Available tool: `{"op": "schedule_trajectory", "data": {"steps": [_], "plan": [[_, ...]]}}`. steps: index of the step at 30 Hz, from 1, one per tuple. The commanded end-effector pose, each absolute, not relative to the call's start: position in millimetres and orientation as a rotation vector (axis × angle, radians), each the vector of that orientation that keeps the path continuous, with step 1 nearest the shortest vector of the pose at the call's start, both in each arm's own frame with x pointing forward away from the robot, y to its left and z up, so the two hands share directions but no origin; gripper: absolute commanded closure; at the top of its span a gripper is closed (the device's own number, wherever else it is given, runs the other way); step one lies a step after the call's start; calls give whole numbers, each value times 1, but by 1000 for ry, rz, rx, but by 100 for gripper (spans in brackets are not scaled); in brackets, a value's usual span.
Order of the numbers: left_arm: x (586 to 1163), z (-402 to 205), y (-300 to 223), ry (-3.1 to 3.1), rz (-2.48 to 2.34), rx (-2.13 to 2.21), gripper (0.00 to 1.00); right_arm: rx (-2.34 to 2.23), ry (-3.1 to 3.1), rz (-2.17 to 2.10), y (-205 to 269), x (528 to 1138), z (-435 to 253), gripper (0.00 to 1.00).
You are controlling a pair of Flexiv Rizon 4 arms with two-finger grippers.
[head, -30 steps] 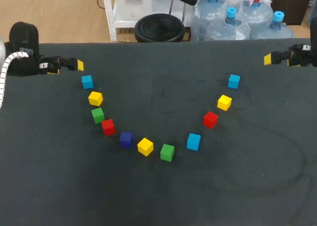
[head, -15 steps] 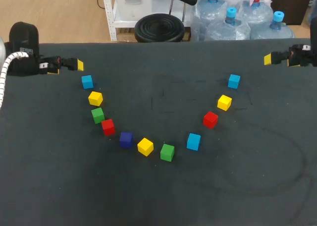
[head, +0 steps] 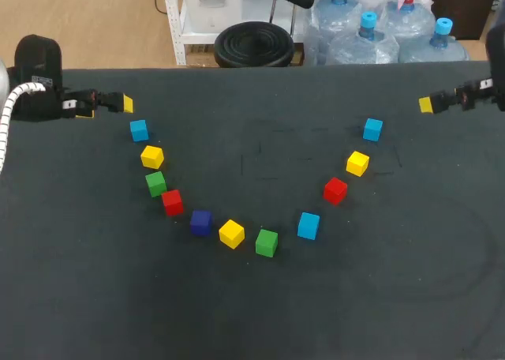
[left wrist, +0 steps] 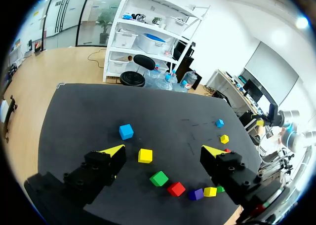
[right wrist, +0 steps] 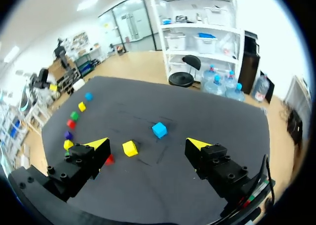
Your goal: Place the blue cubes, place green cubes on the blue cubes, place the yellow cubes on the green cubes, then place the red cubes on the yellow cubes, and place purple cube on the red cubes.
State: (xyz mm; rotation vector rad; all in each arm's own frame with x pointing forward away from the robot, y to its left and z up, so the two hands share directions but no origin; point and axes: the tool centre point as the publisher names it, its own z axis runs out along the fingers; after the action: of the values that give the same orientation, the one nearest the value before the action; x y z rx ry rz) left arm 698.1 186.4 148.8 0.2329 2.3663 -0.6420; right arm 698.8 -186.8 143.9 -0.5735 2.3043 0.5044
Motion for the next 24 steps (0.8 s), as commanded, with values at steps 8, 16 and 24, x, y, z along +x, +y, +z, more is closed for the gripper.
{"op": "schedule_trajectory", "data": {"steps": [8,16,24], "plan": [[699,150,185,2374,-635,231,0,-1035,2173,656,-202,717,122,0],[699,150,185,2374,-635,231,0,-1364,2037,715,-197,720,98,0],[699,150,185,2374,-635,231,0,-1502,1974,759,-183,730,69,0]]}}
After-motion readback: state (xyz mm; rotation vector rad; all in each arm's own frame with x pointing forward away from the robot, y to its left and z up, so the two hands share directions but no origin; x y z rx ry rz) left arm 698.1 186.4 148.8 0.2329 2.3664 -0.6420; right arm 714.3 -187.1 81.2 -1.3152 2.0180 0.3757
